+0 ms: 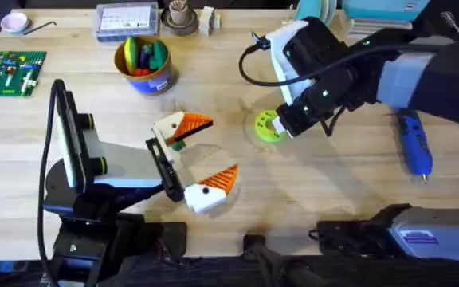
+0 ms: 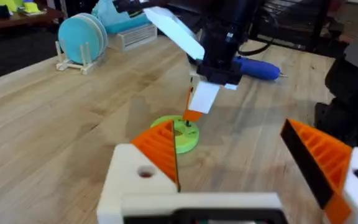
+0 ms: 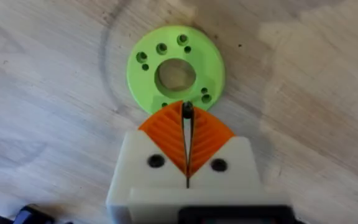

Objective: Pick up the gripper from the table and insert it into the empty holder that is missing its gripper. Then pick up a screw, insert it into the mounting hole, and use the screwdriver to tighten it. Finally, clean up the table by picking up the vegetable and placing it into the bucket.

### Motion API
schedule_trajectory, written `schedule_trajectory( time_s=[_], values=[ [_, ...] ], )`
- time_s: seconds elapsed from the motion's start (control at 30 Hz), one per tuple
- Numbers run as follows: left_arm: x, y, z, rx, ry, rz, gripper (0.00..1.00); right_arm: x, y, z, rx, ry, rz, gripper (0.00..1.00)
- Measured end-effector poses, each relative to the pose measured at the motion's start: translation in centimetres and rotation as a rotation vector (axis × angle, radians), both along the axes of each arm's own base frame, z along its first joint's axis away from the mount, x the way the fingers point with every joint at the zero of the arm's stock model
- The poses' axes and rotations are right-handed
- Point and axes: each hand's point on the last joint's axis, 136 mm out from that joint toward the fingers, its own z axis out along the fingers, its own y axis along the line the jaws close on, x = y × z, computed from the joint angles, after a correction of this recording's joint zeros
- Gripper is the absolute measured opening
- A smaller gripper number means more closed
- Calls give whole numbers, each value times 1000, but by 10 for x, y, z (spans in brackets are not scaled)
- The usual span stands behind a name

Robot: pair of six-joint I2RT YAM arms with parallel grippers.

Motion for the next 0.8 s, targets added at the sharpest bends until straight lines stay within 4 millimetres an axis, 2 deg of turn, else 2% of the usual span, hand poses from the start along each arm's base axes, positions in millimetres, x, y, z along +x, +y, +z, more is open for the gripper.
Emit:
schedule_trajectory(
  time_s=[0.13,0.27,0.37,0.43,0.53,0.67,0.73,0.8],
  values=[
    [0,0,0,0,0,0,992,6,1,5,-5,-24,11,7],
    [0,0,0,0,0,0,993,2,-3,9,-25,-5,14,7],
    [0,0,0,0,0,0,993,9,1,25,-16,-25,21,7],
    [0,0,0,0,0,0,993,19,7,46,9,-72,26,7],
    [0,0,0,0,0,0,993,35,21,89,90,-174,48,7],
    [0,0,0,0,0,0,993,48,56,156,295,-315,132,7],
    [0,0,0,0,0,0,993,48,70,175,372,-354,173,7],
    [0,0,0,0,0,0,993,43,85,182,423,-363,224,7]
  ],
)
